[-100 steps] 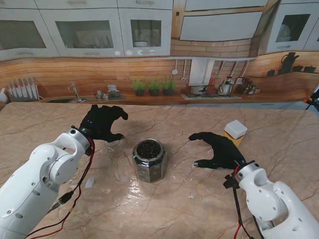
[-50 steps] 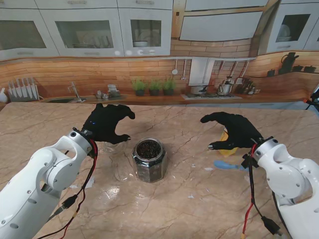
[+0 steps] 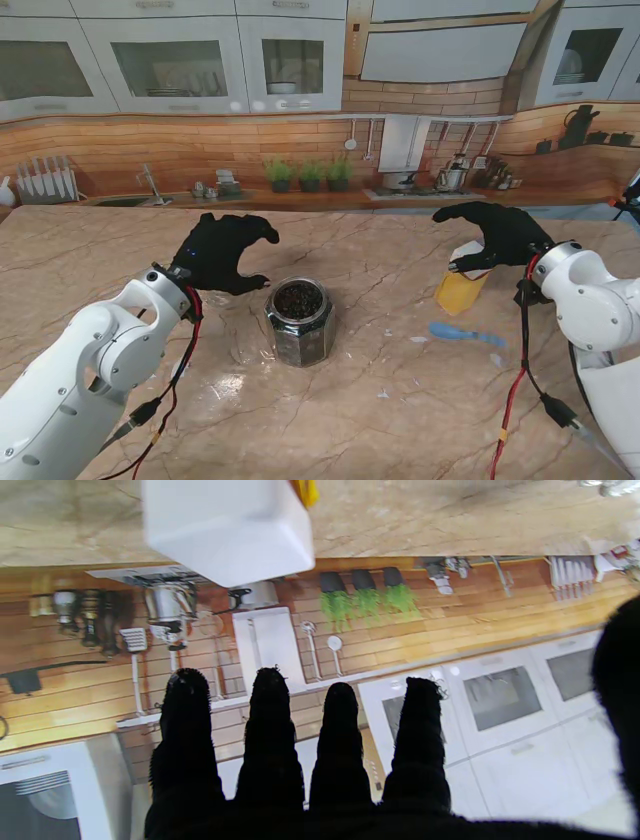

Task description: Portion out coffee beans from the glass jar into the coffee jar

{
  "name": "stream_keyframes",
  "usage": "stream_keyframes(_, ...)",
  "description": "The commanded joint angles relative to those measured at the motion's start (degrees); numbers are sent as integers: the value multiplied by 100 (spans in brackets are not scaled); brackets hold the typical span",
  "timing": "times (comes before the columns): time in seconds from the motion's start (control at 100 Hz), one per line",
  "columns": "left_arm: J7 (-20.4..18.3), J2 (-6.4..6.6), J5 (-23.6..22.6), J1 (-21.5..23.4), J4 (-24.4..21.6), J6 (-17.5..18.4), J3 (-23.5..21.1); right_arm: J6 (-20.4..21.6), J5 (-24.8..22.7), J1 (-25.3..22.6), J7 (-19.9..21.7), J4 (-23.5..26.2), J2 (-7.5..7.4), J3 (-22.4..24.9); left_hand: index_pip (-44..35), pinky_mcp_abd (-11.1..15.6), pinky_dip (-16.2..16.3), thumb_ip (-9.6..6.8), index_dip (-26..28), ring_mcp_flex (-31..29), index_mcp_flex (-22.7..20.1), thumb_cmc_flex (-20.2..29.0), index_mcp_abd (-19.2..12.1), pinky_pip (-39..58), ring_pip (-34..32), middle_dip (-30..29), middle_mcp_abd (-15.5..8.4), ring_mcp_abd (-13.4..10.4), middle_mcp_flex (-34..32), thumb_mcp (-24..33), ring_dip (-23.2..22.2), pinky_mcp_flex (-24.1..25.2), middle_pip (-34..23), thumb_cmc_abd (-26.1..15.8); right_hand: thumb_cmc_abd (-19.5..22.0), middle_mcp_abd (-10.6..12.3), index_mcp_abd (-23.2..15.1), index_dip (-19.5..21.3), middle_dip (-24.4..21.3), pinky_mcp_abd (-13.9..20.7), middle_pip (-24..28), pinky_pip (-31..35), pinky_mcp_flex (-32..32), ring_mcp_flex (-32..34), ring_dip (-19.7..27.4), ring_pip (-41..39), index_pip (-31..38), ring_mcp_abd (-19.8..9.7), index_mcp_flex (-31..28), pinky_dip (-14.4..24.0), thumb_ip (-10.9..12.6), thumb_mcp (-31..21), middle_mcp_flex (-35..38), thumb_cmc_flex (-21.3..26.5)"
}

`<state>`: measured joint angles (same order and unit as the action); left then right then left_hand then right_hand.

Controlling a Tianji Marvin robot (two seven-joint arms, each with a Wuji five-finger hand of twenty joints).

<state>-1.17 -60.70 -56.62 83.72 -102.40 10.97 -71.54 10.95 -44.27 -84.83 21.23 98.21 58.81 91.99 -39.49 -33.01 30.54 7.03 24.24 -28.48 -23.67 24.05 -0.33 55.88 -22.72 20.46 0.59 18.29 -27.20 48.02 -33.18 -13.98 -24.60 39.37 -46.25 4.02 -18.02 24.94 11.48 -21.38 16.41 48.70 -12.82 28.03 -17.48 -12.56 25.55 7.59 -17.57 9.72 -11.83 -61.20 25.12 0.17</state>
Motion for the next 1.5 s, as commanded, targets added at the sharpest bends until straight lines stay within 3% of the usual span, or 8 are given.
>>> stream_keyframes(0.0, -6, -28, 10, 65, -4, 11, 23, -158, -35, 77, 89, -80, -39, 23, 147, -255, -38, -163, -62, -7, 64, -83, 52, -36, 72, -14, 4, 124, 58, -10, 63, 56, 316, -38, -363, -10, -228, -28, -41, -269, -57, 95, 41, -161, -76, 37, -135, 265, 245, -17, -152, -234, -235, -366)
stream_keyframes(0.26, 61, -32, 13, 121, 47, 9, 30, -818, -64, 327, 692, -268, -112, -133, 139, -247, -31, -157, -58, -17, 57, -94, 44, -29, 66, -8, -2, 145, 52, -6, 54, 51, 314, -40, -615, 333, -513, -66, -81, -928, -120, 524, 21, -348, -119, 67, -457, 534, 509, 158, -259, -494, -576, -662)
stream_keyframes(0.75, 6, -20, -22, 121, 43, 22, 73, -1792, -223, 850, 959, -894, -135, -670, 123, -233, -25, -155, -50, -42, 46, -100, 39, -20, 57, -3, -25, 159, 35, 2, 47, 27, 314, -33, -534, 300, -520, -14, -7, -989, 64, 757, -280, -151, -208, -69, -536, 704, 453, 265, -248, -407, -669, -562)
stream_keyframes(1.02, -14, -13, -46, 103, 68, 44, 90, -1947, -146, 984, 612, -1351, -87, -936, 109, -228, -19, -151, -43, -67, 39, -116, 28, -5, 47, 2, -40, 152, 21, -6, 44, -3, 305, -46, -517, 314, -555, 39, 38, -955, 178, 801, -412, 22, -256, -150, -468, 687, 336, 288, -225, -347, -596, -431)
stream_keyframes(1.49, 160, -12, -168, 25, 239, 119, 111, -1563, 49, 1465, 112, -1950, -22, -1176, 28, -201, 1, -156, -2, -119, 1, -128, 32, 49, 9, 24, -63, 132, -42, 2, 28, -85, 259, -46, -510, 360, -587, 91, 121, -868, 364, 845, -552, 119, -309, -210, -337, 558, 327, 311, -193, -294, -612, -234)
